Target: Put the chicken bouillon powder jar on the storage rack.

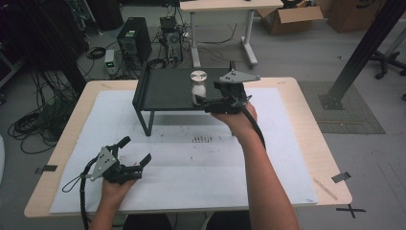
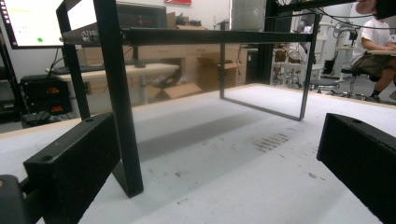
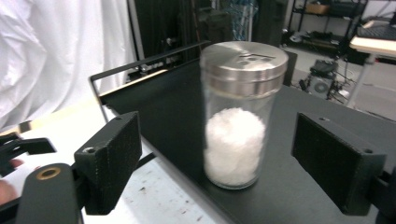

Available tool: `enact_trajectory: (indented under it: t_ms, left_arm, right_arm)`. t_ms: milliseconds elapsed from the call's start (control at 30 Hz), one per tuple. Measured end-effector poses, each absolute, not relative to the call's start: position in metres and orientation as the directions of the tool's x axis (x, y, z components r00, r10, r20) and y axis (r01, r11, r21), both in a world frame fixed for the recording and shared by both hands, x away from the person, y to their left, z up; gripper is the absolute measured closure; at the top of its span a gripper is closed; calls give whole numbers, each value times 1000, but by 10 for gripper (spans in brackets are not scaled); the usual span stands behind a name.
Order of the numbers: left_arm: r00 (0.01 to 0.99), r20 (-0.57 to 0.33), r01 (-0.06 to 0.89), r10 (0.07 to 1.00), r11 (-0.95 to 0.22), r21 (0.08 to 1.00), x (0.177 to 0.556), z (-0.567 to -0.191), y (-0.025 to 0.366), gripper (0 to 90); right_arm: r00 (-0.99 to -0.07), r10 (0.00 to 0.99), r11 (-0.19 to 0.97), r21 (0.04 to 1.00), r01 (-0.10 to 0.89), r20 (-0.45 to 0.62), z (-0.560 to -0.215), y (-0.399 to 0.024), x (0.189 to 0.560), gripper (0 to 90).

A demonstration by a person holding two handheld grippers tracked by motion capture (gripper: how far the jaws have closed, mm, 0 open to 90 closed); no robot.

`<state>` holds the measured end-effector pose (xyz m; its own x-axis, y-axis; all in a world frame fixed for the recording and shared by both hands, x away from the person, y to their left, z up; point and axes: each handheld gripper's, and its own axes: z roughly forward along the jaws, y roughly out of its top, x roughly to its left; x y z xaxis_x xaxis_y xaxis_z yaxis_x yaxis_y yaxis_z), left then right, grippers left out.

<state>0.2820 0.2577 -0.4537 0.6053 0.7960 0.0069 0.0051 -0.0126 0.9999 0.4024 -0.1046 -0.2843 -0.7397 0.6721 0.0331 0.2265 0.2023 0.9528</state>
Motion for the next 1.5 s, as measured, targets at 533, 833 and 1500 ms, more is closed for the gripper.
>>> enact_trajectory:
  t_ms: [533, 833, 1500]
  left_arm:
    - [605, 6, 5, 796, -12, 1000, 282, -454, 258, 2]
    - [605, 8, 7, 796, -16, 1000, 282, -454, 258, 2]
    - [604, 5, 8, 797, -13, 1000, 282, -454, 257, 2]
  right_arm:
    - [-787, 616, 159, 976, 151, 21, -301, -114, 370, 49]
    - [-796, 605, 112, 986, 120, 28, -330, -128, 354, 0]
    - [-781, 622, 83, 987, 139, 57, -390, -154, 335, 0]
